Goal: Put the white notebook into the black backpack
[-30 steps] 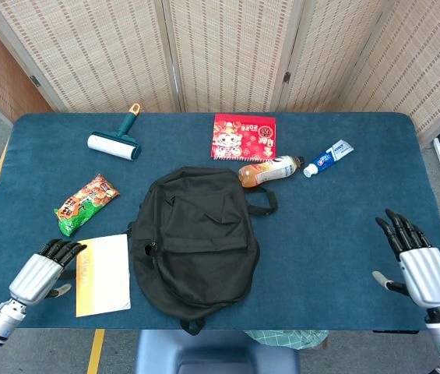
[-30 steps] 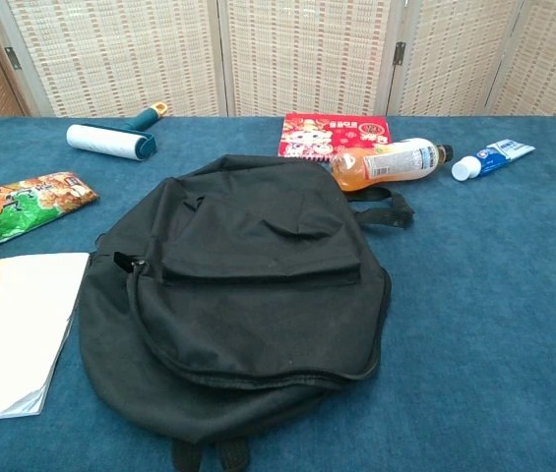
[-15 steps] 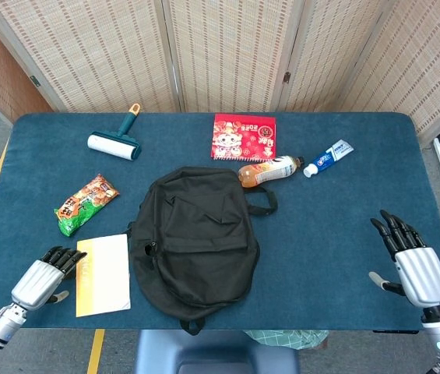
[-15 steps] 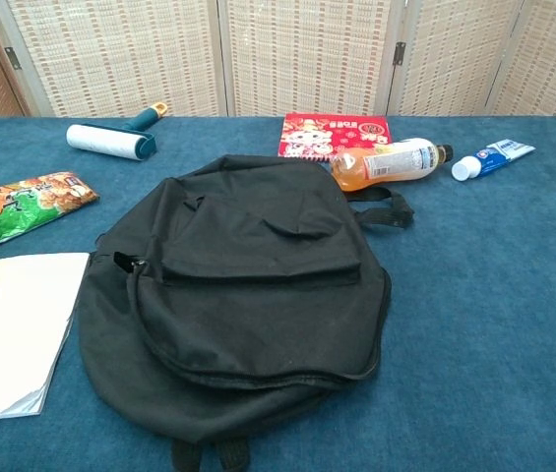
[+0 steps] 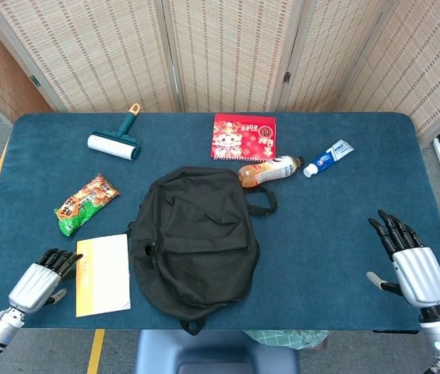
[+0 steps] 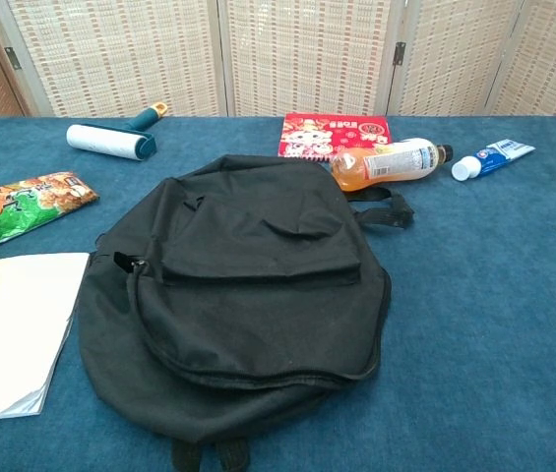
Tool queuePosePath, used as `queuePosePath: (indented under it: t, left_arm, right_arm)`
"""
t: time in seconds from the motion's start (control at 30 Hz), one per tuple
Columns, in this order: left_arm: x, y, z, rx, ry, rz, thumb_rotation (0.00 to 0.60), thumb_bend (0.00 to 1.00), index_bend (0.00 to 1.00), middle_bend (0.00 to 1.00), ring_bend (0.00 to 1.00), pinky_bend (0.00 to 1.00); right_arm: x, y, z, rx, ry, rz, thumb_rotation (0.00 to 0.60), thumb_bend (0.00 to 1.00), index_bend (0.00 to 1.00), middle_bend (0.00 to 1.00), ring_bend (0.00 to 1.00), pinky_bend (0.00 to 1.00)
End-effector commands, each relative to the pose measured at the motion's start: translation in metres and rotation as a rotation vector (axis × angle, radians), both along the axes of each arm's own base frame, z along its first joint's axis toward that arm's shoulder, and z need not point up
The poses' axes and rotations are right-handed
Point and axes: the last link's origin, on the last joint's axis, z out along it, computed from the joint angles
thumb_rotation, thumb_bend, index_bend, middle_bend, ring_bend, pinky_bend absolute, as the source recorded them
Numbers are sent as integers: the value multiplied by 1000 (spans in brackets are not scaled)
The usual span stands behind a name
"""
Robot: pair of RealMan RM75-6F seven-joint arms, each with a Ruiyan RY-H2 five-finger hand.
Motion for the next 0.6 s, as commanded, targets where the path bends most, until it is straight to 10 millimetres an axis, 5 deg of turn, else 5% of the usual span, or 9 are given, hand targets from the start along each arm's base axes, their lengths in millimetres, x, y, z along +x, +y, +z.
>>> queuePosePath:
  t: [0.03,0.6]
  left_arm:
    - [-3,-3,-4,-9,2,11,600,407,153,211,191,212]
    - [-13,-10,-8,-21,27,48,600,391,140,204,186,204]
  right_arm:
    - [-1,0,0,-1,0,-4,600,0,0,0,58,143]
    - [1,-2,-3,9,-1,-7,600,0,0,0,61,143]
